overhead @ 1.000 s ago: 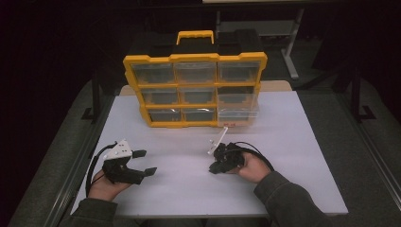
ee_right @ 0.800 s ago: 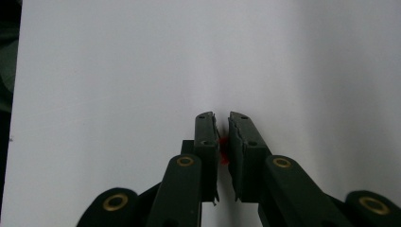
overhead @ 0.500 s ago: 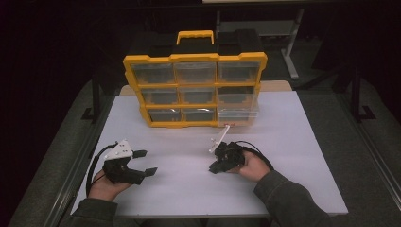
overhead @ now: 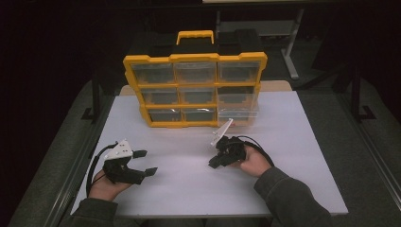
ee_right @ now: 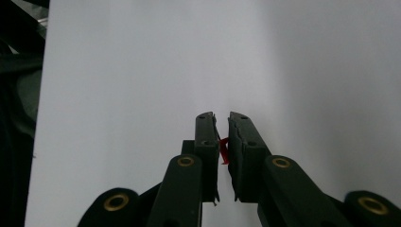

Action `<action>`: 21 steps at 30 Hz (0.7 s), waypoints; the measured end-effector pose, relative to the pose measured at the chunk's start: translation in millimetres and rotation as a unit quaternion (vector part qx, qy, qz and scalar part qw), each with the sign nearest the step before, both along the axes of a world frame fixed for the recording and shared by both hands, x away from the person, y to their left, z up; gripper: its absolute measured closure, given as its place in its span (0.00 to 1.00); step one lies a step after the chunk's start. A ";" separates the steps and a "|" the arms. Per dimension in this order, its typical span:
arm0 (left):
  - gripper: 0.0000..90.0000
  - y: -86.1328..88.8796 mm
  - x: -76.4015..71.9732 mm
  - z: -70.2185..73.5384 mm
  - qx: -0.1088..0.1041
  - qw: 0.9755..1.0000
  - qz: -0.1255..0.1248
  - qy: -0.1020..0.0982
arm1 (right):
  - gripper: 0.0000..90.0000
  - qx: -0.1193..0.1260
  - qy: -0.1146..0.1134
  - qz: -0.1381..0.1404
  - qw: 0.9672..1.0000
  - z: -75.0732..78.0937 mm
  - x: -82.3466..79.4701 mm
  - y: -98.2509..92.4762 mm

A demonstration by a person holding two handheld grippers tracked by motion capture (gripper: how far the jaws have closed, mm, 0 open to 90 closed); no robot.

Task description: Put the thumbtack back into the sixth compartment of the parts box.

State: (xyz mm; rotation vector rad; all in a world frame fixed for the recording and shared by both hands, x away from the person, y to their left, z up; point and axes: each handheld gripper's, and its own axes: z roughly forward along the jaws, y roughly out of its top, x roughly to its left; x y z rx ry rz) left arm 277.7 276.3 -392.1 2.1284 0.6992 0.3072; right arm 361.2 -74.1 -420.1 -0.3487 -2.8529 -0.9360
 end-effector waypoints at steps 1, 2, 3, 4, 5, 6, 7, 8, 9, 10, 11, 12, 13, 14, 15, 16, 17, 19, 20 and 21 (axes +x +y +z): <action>0.26 -0.1 -0.4 0.2 -0.001 1.000 0.001 0.000 | 0.91 0.001 0.002 -0.002 1.000 1.9 0.6 0.3; 0.26 -0.3 -0.9 0.5 -0.006 1.000 0.003 0.002 | 0.91 0.002 0.002 -0.001 1.000 4.4 1.5 0.5; 0.26 -0.3 -0.7 0.7 -0.012 1.000 0.004 -0.001 | 0.91 0.004 0.000 -0.001 1.000 6.6 2.4 0.8; 0.26 0.1 -0.5 0.9 -0.012 1.000 0.003 -0.002 | 0.91 0.005 0.000 -0.003 1.000 9.5 2.7 1.5; 0.26 0.3 -0.6 0.8 -0.014 1.000 0.004 0.000 | 0.91 0.008 -0.002 0.000 1.000 11.0 3.3 1.9; 0.26 0.4 -0.4 0.5 -0.013 1.000 0.004 -0.001 | 0.91 0.010 -0.003 0.003 1.000 13.9 4.2 2.7; 0.26 0.3 -0.4 0.0 -0.011 1.000 0.004 0.000 | 0.91 0.008 -0.003 0.003 1.000 15.7 4.6 3.3; 0.26 0.1 -0.6 -0.4 -0.013 1.000 0.005 0.002 | 0.91 0.007 -0.002 0.005 1.000 18.7 5.3 4.2; 0.26 0.1 -0.6 -0.3 -0.012 1.000 0.005 0.003 | 0.91 0.006 -0.003 0.008 1.000 20.9 6.0 5.0; 0.26 -0.1 -0.7 -0.2 -0.012 1.000 0.005 0.003 | 0.91 0.005 -0.003 0.008 1.000 22.7 6.2 5.6; 0.26 0.0 -0.6 0.3 -0.011 1.000 0.004 0.000 | 0.91 0.004 -0.005 0.010 1.000 25.6 7.0 6.1; 0.26 0.0 -0.4 0.5 -0.012 1.000 0.004 -0.001 | 0.91 0.008 -0.007 0.010 1.000 29.4 8.1 6.2; 0.26 0.1 -0.4 0.8 -0.011 1.000 0.003 -0.002 | 0.91 0.009 -0.004 0.006 1.000 33.1 8.3 6.1; 0.26 0.1 -0.4 0.7 -0.012 1.000 0.004 -0.001 | 0.91 0.012 -0.007 0.007 1.000 36.5 8.9 6.0; 0.26 0.0 -0.5 0.2 -0.013 1.000 0.005 0.000 | 0.91 0.013 -0.006 0.007 1.000 38.9 9.1 5.9; 0.26 -0.2 -0.7 -0.2 -0.013 1.000 0.006 0.003 | 0.91 0.014 -0.006 0.007 1.000 43.2 10.0 5.4; 0.26 -0.1 -0.5 -0.4 -0.011 1.000 0.005 0.003 | 0.91 0.016 -0.008 0.008 1.000 45.8 10.9 5.1; 0.26 -0.3 -0.6 -0.2 -0.011 1.000 0.004 0.003 | 0.91 0.018 -0.009 0.007 1.000 52.7 12.4 4.2; 0.26 -0.2 -0.4 0.4 -0.012 1.000 0.004 -0.001 | 0.91 0.020 -0.009 0.005 1.000 57.2 12.8 3.7; 0.26 0.2 -0.2 0.9 -0.011 1.000 0.003 -0.002 | 0.91 0.021 -0.012 0.006 1.000 61.3 13.0 3.3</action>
